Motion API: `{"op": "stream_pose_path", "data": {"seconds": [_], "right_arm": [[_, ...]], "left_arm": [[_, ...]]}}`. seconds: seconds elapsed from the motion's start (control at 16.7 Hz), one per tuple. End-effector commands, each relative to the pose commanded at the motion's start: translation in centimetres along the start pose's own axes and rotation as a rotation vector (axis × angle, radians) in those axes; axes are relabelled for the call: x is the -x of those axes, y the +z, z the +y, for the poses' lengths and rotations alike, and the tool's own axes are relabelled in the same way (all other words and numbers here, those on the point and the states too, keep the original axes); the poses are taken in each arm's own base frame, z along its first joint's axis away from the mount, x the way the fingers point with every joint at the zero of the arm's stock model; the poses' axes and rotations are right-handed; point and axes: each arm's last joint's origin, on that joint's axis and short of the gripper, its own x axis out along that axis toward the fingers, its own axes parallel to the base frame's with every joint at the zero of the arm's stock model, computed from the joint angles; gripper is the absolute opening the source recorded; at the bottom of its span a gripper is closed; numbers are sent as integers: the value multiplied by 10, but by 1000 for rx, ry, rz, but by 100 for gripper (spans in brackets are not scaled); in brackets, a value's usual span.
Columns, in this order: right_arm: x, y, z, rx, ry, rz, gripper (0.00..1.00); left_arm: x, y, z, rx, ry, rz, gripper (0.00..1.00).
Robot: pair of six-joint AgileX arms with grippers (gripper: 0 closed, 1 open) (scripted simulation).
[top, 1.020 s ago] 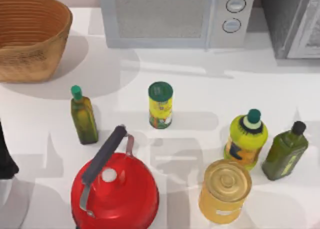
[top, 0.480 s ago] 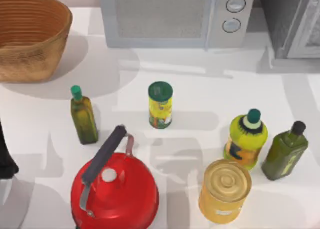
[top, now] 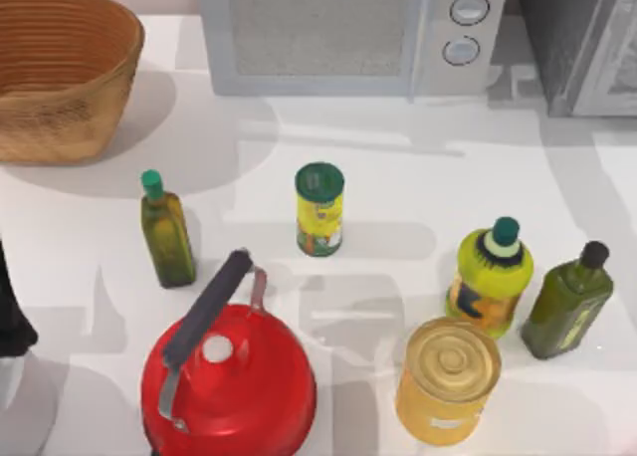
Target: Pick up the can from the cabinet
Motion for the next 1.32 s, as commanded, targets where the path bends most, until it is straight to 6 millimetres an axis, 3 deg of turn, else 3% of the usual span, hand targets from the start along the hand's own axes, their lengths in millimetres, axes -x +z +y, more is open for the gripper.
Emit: {"op": "stream_pose_path", "data": {"seconds": [0.36, 0.9, 1.2, 1.32], "right_arm": [[-3, -3, 3, 1, 0, 2, 100], [-29, -27, 66, 3, -7, -9, 100], [-29, -26, 65, 1, -9, -12, 100], [-39, -26, 67, 2, -7, -10, 100]], "left_arm": [[0, 0, 0, 0, 0, 0, 100], [0, 0, 0, 0, 0, 0, 100], [0, 0, 0, 0, 0, 0, 100], [0, 0, 0, 0, 0, 0, 100]]}}
